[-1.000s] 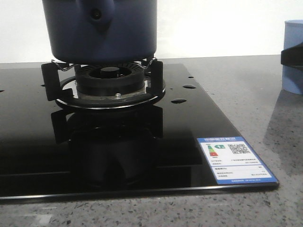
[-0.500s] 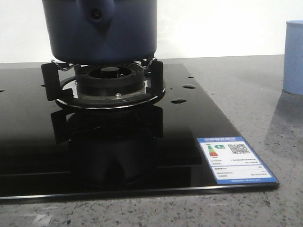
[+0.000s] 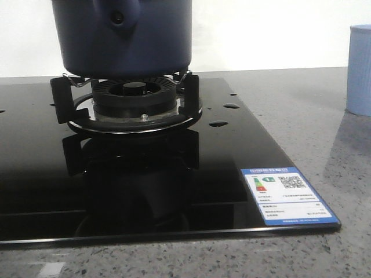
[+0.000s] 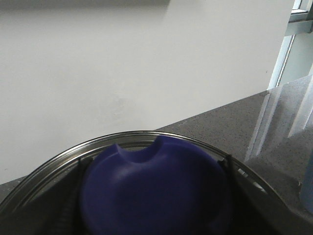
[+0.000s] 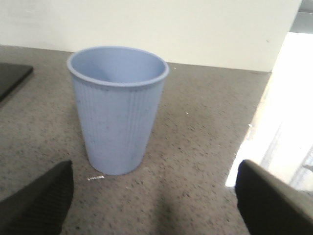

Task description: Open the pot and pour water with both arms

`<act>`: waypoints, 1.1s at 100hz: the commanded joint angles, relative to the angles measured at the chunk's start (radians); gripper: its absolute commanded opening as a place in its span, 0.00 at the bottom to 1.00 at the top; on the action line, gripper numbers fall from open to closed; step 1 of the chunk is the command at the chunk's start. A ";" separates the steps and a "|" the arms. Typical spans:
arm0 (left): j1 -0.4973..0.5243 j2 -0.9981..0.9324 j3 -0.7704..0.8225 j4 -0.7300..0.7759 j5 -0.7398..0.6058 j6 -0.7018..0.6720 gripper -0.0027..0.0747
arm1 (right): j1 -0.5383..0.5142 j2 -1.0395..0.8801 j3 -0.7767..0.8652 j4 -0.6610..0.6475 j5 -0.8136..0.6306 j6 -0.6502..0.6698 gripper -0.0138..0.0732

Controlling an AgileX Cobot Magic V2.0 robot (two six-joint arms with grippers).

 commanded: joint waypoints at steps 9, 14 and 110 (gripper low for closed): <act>-0.019 0.043 -0.042 -0.006 -0.162 0.002 0.47 | -0.001 -0.028 -0.022 0.013 0.017 0.006 0.86; -0.019 0.059 -0.045 -0.006 -0.163 0.002 0.47 | -0.001 -0.028 -0.022 0.013 0.017 0.006 0.86; -0.014 0.102 -0.047 -0.006 -0.174 0.002 0.47 | -0.001 -0.028 -0.022 0.013 0.015 0.006 0.86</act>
